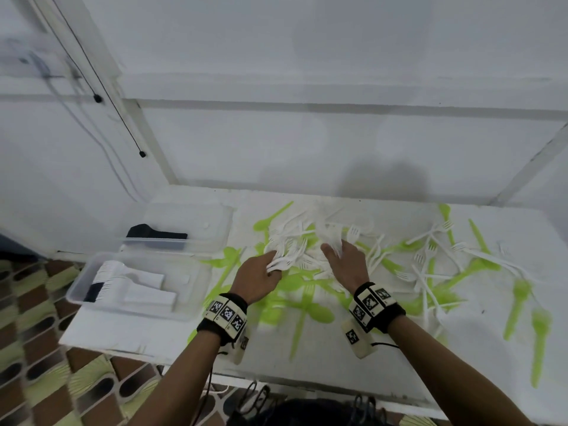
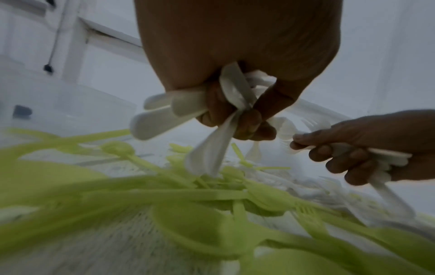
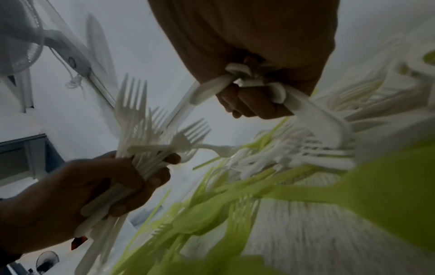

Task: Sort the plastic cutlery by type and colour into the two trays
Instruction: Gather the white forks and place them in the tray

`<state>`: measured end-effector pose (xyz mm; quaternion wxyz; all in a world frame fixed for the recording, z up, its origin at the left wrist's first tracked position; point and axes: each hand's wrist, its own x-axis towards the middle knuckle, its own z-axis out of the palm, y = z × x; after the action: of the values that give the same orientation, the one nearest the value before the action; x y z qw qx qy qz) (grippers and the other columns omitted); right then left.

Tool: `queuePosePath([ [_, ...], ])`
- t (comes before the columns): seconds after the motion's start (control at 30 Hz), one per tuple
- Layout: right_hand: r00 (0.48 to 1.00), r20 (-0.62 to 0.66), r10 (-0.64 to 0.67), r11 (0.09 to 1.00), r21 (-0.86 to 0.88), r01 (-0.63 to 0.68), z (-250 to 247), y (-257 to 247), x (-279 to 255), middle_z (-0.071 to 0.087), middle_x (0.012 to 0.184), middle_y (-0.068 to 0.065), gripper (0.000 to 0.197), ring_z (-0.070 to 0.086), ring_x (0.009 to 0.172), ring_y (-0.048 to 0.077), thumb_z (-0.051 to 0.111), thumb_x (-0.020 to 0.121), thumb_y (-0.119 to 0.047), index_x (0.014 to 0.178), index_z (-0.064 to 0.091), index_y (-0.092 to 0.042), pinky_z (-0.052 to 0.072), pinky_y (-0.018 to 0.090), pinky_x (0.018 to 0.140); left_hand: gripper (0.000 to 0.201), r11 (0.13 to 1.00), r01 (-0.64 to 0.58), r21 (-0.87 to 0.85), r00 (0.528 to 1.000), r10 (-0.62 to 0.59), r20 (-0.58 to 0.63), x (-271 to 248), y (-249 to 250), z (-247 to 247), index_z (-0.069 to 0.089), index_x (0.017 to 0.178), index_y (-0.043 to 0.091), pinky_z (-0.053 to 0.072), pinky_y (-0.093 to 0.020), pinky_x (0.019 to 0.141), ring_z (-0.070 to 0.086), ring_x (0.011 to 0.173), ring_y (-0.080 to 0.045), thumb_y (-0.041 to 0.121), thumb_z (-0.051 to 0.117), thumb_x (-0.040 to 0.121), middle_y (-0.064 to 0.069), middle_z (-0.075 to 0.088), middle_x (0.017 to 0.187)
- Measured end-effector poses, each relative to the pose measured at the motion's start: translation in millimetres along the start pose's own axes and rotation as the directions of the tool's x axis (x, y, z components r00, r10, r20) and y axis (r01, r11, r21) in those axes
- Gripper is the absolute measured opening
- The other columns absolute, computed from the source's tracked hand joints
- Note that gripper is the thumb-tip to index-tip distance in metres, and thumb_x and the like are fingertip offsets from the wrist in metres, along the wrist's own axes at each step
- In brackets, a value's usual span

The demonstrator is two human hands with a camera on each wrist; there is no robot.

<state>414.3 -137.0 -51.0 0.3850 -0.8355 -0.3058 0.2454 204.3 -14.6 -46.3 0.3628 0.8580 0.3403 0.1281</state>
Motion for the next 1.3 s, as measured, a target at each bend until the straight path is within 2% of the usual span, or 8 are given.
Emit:
queuePosePath([
  [0.1,0.999,0.028,0.032,0.999,-0.016,-0.031,14.7,-5.9,3.9,0.061,0.139,0.013,0.093,0.053,0.132,0.035,0.045,0.081,-0.080,0.138,0.058,-0.008,0.041,0.044,0.111,0.022,0.986,0.000,-0.168,0.999,-0.005,-0.032,-9.3,7.1,-7.4,0.064,0.079,0.024,0.044,-0.040,0.063,0.057,0.067,-0.017,0.040,0.050,0.078,0.005,0.063,0.071],
  [0.3,0.995,0.065,-0.077,0.989,-0.119,0.084,22.3,-28.1,13.1,0.067,0.126,0.017,0.051,0.059,0.121,0.036,0.055,0.100,-0.050,0.126,0.065,-0.007,0.043,0.036,0.101,0.025,0.932,0.046,-0.360,0.988,0.011,0.156,-21.7,14.9,-23.2,0.059,0.069,0.006,0.031,-0.027,0.054,0.040,0.050,-0.010,0.008,0.050,0.092,0.009,0.048,0.056],
  [0.5,0.982,0.168,-0.083,0.995,-0.047,0.092,34.8,-34.1,1.2,0.075,0.073,-0.001,0.032,0.064,0.065,0.004,0.058,0.100,-0.043,0.083,0.069,-0.018,0.047,0.027,0.074,0.028,0.794,0.095,-0.600,0.995,-0.068,0.067,-28.6,7.7,-28.3,0.070,0.092,0.001,0.025,-0.026,0.050,0.031,0.049,-0.019,0.015,0.048,0.083,-0.017,0.049,0.068],
  [0.77,0.950,0.311,0.031,0.994,0.089,-0.062,49.0,-45.5,-4.8,0.078,0.075,-0.003,0.034,0.062,0.052,0.008,0.059,0.096,-0.050,0.100,0.071,-0.019,0.050,0.023,0.050,0.028,0.718,0.096,-0.689,0.991,-0.003,0.134,-31.9,-3.4,-32.6,0.074,0.093,0.002,0.021,-0.024,0.048,0.028,0.047,-0.017,0.007,0.049,0.081,-0.016,0.049,0.067],
  [0.9,0.953,0.297,0.053,0.992,0.096,-0.085,60.0,-52.2,-7.5,0.077,0.073,-0.004,0.031,0.059,0.051,0.007,0.062,0.095,-0.047,0.098,0.067,-0.016,0.048,0.021,0.049,0.024,0.590,0.032,-0.807,0.999,-0.015,0.029,-32.9,-2.4,-35.0,0.070,0.077,0.002,0.021,-0.028,0.048,0.027,0.039,-0.016,0.017,0.055,0.065,-0.026,0.044,0.061],
  [1.1,0.920,0.349,0.178,0.902,0.316,-0.294,75.1,-61.4,-4.4,0.078,0.079,0.003,0.026,0.074,0.094,0.034,0.079,0.077,-0.024,0.097,0.076,-0.009,0.045,0.029,0.055,0.024,0.499,-0.040,-0.866,0.980,-0.151,-0.133,-32.7,-6.4,-46.1,0.066,0.064,0.010,0.030,-0.018,0.045,0.025,0.041,-0.016,0.001,0.044,0.063,-0.035,0.040,0.063],
  [1.2,0.934,0.319,0.161,0.918,0.298,-0.260,73.0,-66.0,-5.2,0.078,0.078,0.000,0.031,0.076,0.089,0.024,0.079,0.069,-0.031,0.094,0.076,-0.013,0.048,0.027,0.055,0.020,0.505,0.010,-0.863,0.964,-0.234,-0.126,-30.3,-7.2,-47.4,0.061,0.059,0.009,0.025,-0.019,0.041,0.028,0.041,-0.018,0.002,0.042,0.062,-0.024,0.043,0.062],
  [1.3,0.955,0.258,0.144,0.949,0.236,-0.207,68.9,-69.2,-10.2,0.076,0.072,-0.001,0.018,0.070,0.061,0.010,0.073,0.085,-0.030,0.093,0.073,-0.014,0.047,0.022,0.047,0.019,0.576,0.050,-0.816,0.966,-0.235,-0.107,-30.3,-12.6,-41.7,0.056,0.052,0.011,0.020,-0.023,0.040,0.028,0.035,-0.018,0.006,0.043,0.065,-0.016,0.051,0.060],
])
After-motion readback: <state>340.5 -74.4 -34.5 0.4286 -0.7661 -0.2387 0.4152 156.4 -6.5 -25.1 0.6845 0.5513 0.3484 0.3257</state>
